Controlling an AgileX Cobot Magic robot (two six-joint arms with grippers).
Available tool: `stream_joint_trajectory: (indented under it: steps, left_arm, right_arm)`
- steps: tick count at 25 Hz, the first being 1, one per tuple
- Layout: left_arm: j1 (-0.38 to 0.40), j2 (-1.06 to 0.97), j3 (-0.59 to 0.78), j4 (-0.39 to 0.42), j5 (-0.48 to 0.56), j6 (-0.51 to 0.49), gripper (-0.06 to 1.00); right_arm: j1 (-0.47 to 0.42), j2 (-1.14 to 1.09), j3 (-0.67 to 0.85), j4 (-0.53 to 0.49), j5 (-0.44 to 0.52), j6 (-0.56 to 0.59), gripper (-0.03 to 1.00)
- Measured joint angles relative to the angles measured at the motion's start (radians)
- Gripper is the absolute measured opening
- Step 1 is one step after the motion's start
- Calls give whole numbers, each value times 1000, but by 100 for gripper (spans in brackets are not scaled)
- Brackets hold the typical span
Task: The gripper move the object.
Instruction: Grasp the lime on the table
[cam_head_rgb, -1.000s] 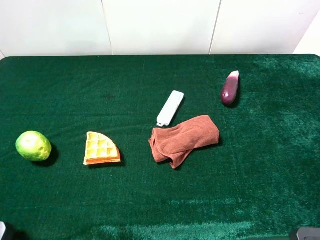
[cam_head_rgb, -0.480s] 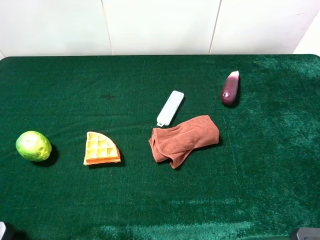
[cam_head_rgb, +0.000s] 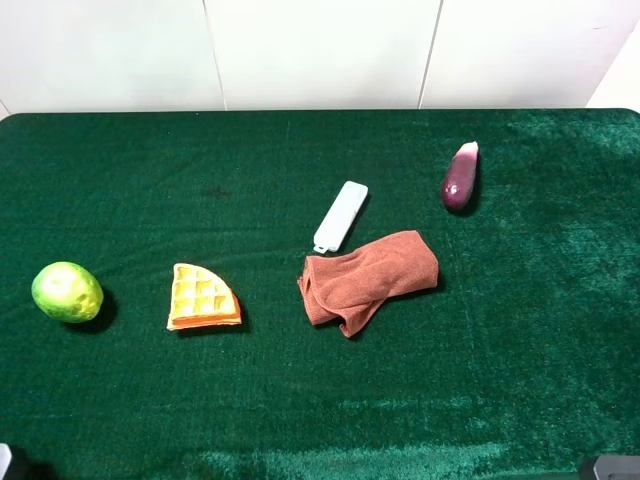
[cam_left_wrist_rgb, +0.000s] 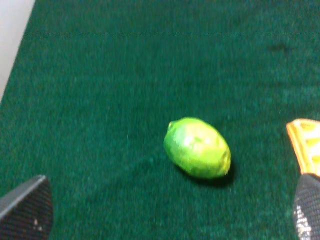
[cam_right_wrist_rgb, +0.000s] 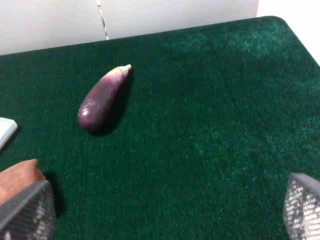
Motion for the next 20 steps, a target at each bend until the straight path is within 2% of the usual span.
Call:
stream_joint_trajectory:
  steps: [11,20]
  left_arm:
    - [0,423,-143,0,24,-4,97]
    - [0,655,-178,0,34,-106,96]
  right_arm:
    - [0,0,0,0,1,0,70]
    - [0,0,0,0,1,0,70]
